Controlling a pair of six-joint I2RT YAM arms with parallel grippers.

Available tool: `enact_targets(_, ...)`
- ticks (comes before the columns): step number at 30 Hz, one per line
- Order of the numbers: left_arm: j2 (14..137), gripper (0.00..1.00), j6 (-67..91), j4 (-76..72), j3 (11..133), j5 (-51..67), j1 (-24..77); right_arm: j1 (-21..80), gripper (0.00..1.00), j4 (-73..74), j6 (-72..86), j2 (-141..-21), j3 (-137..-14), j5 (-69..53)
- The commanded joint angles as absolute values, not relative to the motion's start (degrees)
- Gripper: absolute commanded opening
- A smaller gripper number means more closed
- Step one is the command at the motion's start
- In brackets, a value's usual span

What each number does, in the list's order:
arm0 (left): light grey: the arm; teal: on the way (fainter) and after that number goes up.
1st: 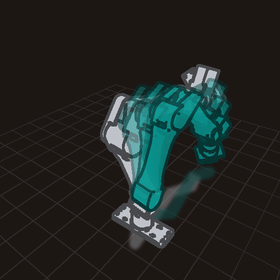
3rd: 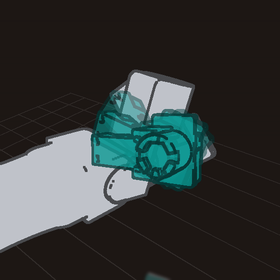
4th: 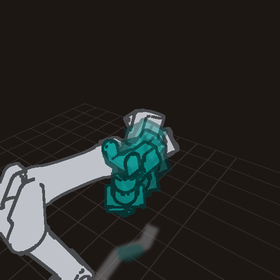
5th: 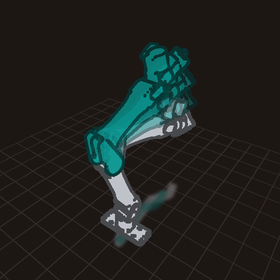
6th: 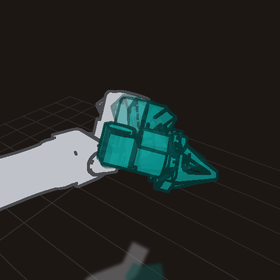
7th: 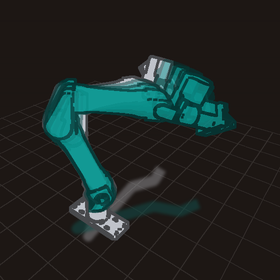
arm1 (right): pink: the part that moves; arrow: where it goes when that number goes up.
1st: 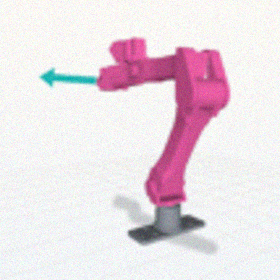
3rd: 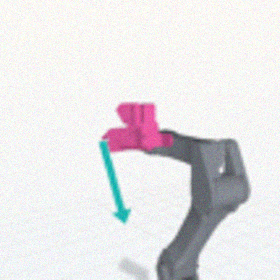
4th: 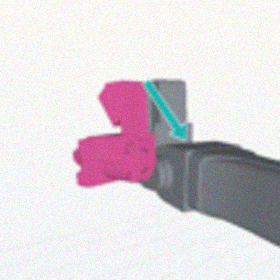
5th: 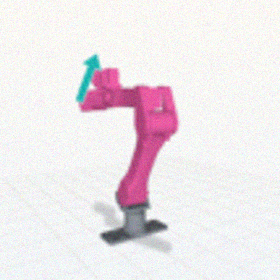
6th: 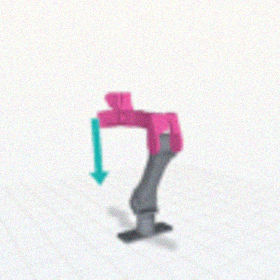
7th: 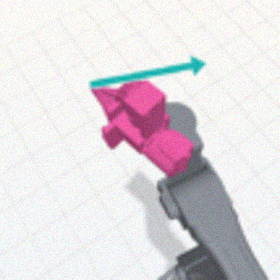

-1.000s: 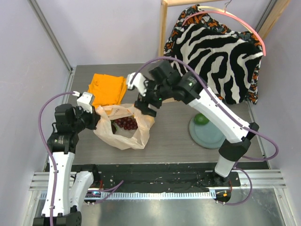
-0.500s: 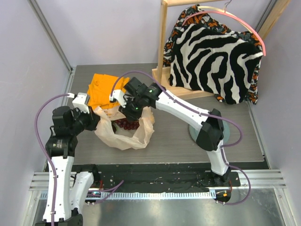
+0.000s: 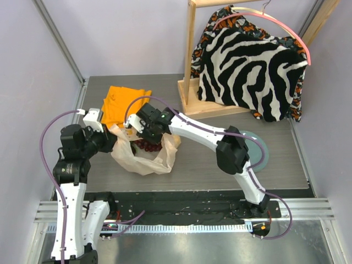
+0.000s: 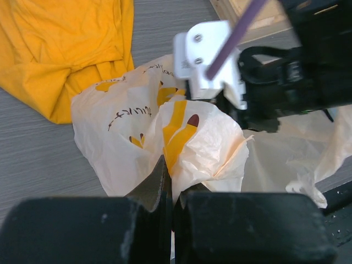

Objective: Take the fake fruits out of the plastic bag
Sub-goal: Take out the fake fruit from the plastic bag.

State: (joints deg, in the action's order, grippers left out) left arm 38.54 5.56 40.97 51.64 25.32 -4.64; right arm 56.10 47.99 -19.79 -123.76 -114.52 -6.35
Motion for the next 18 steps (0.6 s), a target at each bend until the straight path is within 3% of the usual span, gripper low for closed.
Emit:
enact_targets(1, 38.8, 0.0, 6.3, 39.1, 54.1, 26.4, -5.2, 55.2, 0.21, 44.9, -20.0, -128.5, -117.4, 2.3)
enact_targets(9, 38.8, 0.0, 5.8, 39.7, 53.9, 26.5, -5.3, 52.1, 0.2, 42.1, -20.0, -132.8, -123.2, 9.1)
enact_targets(18, 39.4, 0.0, 6.1, 39.8, 53.9, 27.3, -5.5, 52.3, 0.66, 38.2, -19.8, -134.2, -125.4, 16.5)
